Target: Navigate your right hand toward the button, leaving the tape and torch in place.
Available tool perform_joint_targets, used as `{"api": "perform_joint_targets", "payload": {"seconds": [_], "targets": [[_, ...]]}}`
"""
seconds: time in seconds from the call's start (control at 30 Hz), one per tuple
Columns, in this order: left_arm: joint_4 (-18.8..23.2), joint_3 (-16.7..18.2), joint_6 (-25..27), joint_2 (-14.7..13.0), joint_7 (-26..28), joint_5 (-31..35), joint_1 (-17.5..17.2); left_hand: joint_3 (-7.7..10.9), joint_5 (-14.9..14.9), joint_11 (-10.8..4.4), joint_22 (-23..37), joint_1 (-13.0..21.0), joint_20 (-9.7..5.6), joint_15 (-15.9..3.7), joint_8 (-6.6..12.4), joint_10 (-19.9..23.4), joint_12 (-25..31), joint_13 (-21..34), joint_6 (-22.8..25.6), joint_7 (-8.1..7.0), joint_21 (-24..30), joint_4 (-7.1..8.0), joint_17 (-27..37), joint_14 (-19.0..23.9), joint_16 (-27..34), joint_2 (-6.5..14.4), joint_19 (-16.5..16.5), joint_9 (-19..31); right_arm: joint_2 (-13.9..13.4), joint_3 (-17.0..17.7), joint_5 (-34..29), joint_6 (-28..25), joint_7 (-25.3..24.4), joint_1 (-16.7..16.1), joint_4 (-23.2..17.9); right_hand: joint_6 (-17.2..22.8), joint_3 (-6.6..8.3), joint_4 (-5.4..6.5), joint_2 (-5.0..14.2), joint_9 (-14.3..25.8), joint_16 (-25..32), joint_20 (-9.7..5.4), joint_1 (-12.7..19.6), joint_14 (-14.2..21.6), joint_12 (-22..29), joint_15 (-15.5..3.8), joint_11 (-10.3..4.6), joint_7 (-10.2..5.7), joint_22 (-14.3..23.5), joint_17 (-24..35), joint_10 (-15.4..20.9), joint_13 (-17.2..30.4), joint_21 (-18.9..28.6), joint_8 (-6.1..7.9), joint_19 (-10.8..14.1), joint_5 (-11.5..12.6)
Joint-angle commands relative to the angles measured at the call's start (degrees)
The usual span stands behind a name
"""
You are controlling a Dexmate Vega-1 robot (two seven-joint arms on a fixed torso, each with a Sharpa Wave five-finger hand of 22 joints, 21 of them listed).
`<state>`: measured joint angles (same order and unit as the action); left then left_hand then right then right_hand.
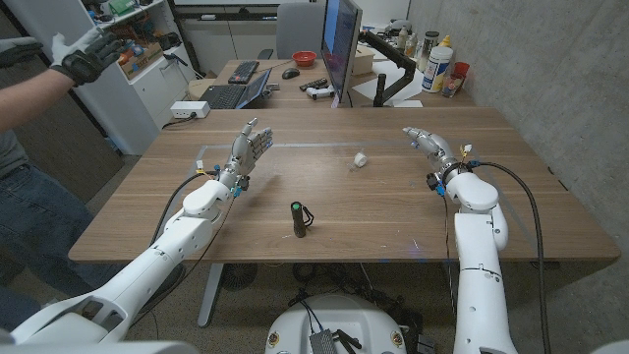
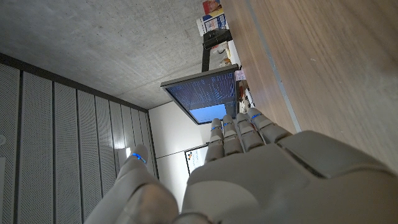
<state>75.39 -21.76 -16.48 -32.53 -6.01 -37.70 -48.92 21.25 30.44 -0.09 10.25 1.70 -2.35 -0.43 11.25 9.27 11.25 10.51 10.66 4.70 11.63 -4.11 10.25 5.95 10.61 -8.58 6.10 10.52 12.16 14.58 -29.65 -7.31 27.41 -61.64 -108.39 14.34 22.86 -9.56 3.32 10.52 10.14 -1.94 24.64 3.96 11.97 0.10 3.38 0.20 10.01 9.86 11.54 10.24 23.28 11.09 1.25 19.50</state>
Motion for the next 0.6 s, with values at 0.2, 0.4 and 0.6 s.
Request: {"api": "perform_joint_targets", "payload": {"seconds": [0.2,0.4,0.6], "targets": [[0.2,-0.1,0.1,-0.2,-0.3,0.1,-0.2,-0.48,0.2,-0.40,0.2,0.2,-1.19,-0.03,0.33,0.2,0.2,0.2,0.6,-0.27,-0.1,0.06,0.2,-0.2,0.2,0.5,-0.3,0.3,-0.2,-2.3,-6.0,-5.9,0.1,-2.6,-6.5,0.3,0.19,-0.14,-0.44,0.1,-0.1,-0.76,1.1,-0.5,-0.3,0.39,-0.87,-0.78,0.1,0.2,-0.5,0.3,-0.6,0.40,-0.3,0.4],[0.2,-0.2,-0.1,-0.1,-0.2,0.2,-0.3,-0.61,0.2,-0.49,0.2,0.2,-1.18,-0.03,0.35,0.1,0.1,0.2,0.7,-0.26,-0.1,0.07,0.2,-0.5,0.1,0.5,-0.3,0.3,0.1,-2.8,-7.3,-7.0,-0.2,-3.3,-7.8,0.5,0.21,-0.10,-0.81,0.1,-0.1,-0.16,1.5,-0.8,-0.4,0.74,-1.65,-1.23,0.1,0.2,-0.9,0.3,-1.0,0.37,-0.4,0.5],[0.4,-0.2,-0.2,0.0,-0.3,0.1,-0.3,-0.75,0.3,-0.49,0.2,0.2,-1.20,0.00,0.28,0.1,0.1,0.2,0.6,-0.22,-0.1,0.08,0.2,-0.6,0.1,0.6,-0.4,0.3,-0.3,-3.5,-8.8,-8.3,0.1,-3.8,-8.9,0.4,0.26,-0.07,-1.11,0.1,-0.2,0.67,1.9,-1.6,-0.5,1.22,-1.87,-1.94,0.1,0.2,-1.3,0.3,-1.5,0.29,-0.8,0.6]]}}
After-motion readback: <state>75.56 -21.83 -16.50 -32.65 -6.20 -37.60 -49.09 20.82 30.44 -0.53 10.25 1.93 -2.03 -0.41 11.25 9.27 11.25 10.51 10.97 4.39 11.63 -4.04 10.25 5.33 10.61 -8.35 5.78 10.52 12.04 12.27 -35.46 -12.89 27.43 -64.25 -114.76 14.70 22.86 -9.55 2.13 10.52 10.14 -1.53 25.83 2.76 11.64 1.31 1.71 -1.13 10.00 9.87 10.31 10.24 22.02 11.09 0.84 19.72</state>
